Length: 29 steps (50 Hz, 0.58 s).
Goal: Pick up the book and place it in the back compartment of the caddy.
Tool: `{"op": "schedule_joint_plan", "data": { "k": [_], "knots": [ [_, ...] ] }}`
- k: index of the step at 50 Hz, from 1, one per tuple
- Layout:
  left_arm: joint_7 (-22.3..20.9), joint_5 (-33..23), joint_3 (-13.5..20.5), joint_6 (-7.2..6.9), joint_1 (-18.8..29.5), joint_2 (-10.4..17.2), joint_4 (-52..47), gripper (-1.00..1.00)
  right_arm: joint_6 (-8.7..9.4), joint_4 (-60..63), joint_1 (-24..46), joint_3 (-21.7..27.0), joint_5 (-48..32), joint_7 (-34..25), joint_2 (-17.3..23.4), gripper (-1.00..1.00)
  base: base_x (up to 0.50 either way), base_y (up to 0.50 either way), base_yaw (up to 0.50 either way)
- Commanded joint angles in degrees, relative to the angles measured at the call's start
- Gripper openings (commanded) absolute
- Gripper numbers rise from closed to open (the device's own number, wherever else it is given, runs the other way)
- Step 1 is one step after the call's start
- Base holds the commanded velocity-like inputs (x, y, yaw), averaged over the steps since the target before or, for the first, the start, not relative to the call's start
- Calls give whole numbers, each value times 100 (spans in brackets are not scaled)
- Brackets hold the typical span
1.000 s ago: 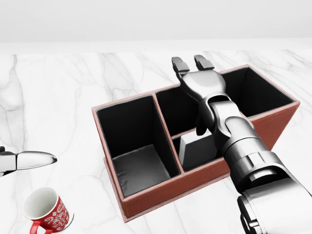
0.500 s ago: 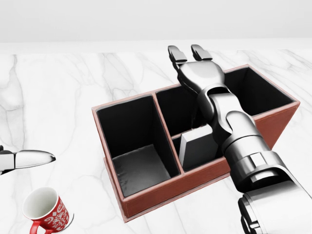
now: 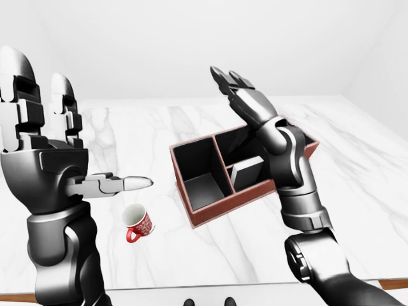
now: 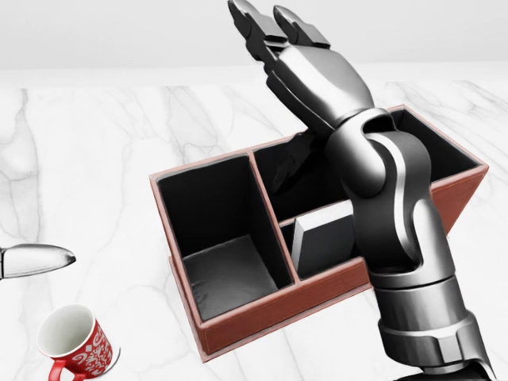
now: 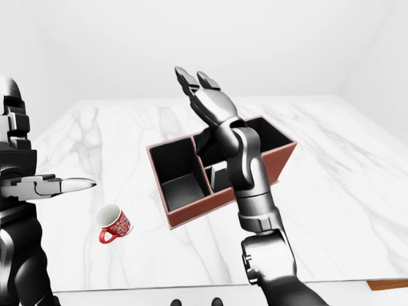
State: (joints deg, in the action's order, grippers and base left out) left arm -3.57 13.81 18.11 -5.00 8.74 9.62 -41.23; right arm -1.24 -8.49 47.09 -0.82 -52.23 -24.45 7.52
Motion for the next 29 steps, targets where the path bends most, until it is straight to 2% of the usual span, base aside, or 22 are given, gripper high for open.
{"op": "schedule_joint_plan", "data": {
  "k": [1, 3, 4, 8, 13, 17, 19, 21, 24, 27, 29],
  "knots": [
    [55, 211, 152, 0, 64, 59, -248, 100, 624, 3215, -612, 81, 552, -1291, -294, 100, 0, 0, 0],
    [75, 268, 187, 0, 81, 75, -296, 100, 624, 3429, -611, 51, 584, -1346, -275, 100, 0, 0, 0],
    [103, 395, 290, 0, 115, 96, -471, 100, 624, 4032, -643, 59, 543, -1555, -369, 100, 0, 0, 0],
    [216, 704, 475, 0, 171, 172, -800, 100, 624, 4844, -707, -15, 490, -1555, -398, 100, 0, 0, 0],
    [436, 1317, 879, 0, 287, 298, -1292, 100, 624, 6144, -779, -260, 128, -1555, -605, 100, 0, 0, 0],
    [657, 1765, 1086, 0, 332, 425, -1492, 100, 624, 6743, -589, -338, -160, -1555, -667, 100, 0, 0, 0],
    [806, 2086, 1243, 0, 359, 492, -1648, 100, 624, 6842, -323, -223, -753, -1555, -1168, 100, 0, 0, 0],
    [981, 2434, 1392, 0, 375, 577, -1777, 100, 624, 6849, 77, 10, -1508, -1555, -1963, 100, 0, 0, 0],
    [1270, 2954, 1553, 0, 337, 757, -1864, 100, 624, 6849, 903, 61, -2588, -1555, -2692, 100, 0, 0, 0],
    [1801, 3791, 1705, 0, 202, 1183, -1877, 100, 624, 6849, 1770, -217, -3795, -1555, -2713, 100, 0, 0, 0],
    [2188, 4363, 1769, 0, 78, 1493, -1877, 100, 624, 6849, 2198, -455, -4403, -1555, -2318, 100, 0, 0, 0]
  ]
}}
